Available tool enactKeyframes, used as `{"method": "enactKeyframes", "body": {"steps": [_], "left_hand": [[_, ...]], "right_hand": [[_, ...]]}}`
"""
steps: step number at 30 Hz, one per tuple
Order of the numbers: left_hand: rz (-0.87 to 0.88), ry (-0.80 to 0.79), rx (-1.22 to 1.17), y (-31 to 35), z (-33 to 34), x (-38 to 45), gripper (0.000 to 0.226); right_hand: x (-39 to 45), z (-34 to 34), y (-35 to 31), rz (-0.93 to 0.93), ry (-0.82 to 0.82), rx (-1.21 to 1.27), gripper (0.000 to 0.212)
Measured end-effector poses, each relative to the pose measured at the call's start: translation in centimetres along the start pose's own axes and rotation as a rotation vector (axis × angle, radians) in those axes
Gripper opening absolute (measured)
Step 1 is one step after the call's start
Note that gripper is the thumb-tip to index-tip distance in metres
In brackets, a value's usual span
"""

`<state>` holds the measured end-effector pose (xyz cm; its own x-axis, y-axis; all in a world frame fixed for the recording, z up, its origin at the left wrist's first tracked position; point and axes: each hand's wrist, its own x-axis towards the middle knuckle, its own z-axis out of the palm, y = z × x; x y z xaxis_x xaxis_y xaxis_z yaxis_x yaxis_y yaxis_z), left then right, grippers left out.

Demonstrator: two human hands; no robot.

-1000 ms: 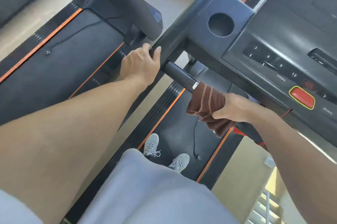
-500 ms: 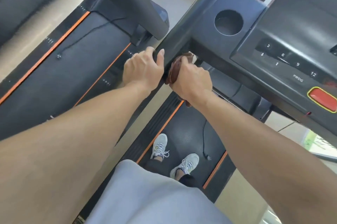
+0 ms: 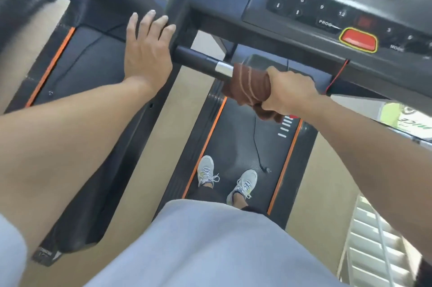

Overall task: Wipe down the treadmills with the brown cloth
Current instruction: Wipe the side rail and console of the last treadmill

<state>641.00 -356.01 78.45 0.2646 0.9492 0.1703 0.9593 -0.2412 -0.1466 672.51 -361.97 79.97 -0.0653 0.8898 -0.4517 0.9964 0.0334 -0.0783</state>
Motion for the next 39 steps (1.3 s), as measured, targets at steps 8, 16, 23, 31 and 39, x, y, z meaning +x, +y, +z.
{"method": "enactKeyframes", "body": {"steps": [8,16,23,31,39], "left_hand": [[0.184,0.067,-0.048,0.2,-0.4,0.2,0.054],[0.074,-0.221,-0.469,13.3,-2.6,3.8,0.048],[0.052,-0.937,-0.408,20.7,-2.3,6.8,0.098],[-0.008,-0.216,-1.195,20.2,-4.7,0.7,0.038],[0.274,-0.022,-1.48,28.0,-13.0,0.6,0.032]], "right_hand": [[-3.2,3.6,3.6,0.125,0.24,0.077,0.056],[-9.7,8.7,-1.5,0.314,0.8,0.853,0.061],[-9.8,8.7,-0.7,0.715,0.454,1.359,0.039],[-11.0,5.8,-1.2,0.621,0.57,1.366,0.029],[-18.2,2.2,3.5,0.615,1.15,1.251,0.023]]}}
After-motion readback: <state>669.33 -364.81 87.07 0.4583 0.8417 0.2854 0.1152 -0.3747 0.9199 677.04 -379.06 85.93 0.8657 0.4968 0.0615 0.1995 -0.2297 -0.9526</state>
